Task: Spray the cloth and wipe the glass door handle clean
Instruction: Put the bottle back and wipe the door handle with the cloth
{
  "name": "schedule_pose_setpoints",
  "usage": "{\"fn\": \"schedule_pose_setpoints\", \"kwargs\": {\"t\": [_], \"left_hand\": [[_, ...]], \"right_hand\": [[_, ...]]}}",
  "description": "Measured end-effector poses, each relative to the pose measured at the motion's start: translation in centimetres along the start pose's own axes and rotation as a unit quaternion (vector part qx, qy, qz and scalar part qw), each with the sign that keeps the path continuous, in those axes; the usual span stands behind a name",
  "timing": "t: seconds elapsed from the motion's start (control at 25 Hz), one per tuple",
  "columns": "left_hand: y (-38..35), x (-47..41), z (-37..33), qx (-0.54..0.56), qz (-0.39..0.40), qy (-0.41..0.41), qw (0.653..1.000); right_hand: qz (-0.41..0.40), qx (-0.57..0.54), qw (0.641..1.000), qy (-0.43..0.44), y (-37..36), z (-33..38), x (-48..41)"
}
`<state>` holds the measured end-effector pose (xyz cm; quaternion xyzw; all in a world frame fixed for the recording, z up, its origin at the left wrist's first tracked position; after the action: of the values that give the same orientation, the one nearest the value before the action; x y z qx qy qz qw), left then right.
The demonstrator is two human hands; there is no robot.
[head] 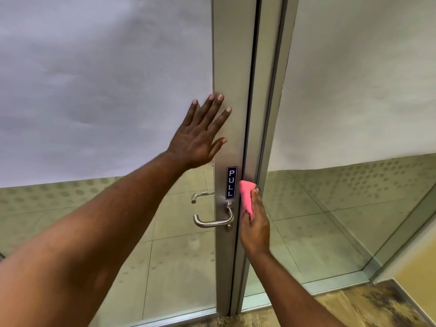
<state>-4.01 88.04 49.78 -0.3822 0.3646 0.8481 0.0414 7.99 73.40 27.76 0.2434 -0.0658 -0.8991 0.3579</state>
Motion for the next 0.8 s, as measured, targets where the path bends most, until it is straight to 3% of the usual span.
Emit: {"fn": "schedule_pose_setpoints", "kwargs": {"t": [0.16, 0.36, 0.6, 0.8], "left_hand": [[-2.1, -0.2, 1.2, -0.049, -0.027, -0.023, 0.998], [-2.7, -0.6, 1.2, -0.068, -0.062, -0.027, 0.995], [-2.6, -0.6, 1.1, -0.065, -0.073, -0.031, 0.995], [-2.2, -0.6, 1.0, -0.078, -0.07, -0.03, 0.994]], "right_hand": [[0.065, 0.08, 0.993, 0.057, -3.3, -1.1, 0.1], [0.18, 0.144, 0.971, 0.059, -6.5, -4.8, 2.0], [0.148, 0.158, 0.971, 0.101, -7.9, -3.9, 3.0], [0.204, 0.233, 0.929, 0.203, -11.7, -0.8, 5.0]]}}
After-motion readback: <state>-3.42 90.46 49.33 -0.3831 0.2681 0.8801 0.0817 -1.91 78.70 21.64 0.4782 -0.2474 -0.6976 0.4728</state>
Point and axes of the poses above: each hand's wrist, its own x-axis away from the middle knuckle, its own y-axis out of the back of the hand, z = x × y, the point moved 7 cm from there along -x, towards the middle knuckle, and after that the axes turned 2 degrees about -x, right-handed, at the moved point
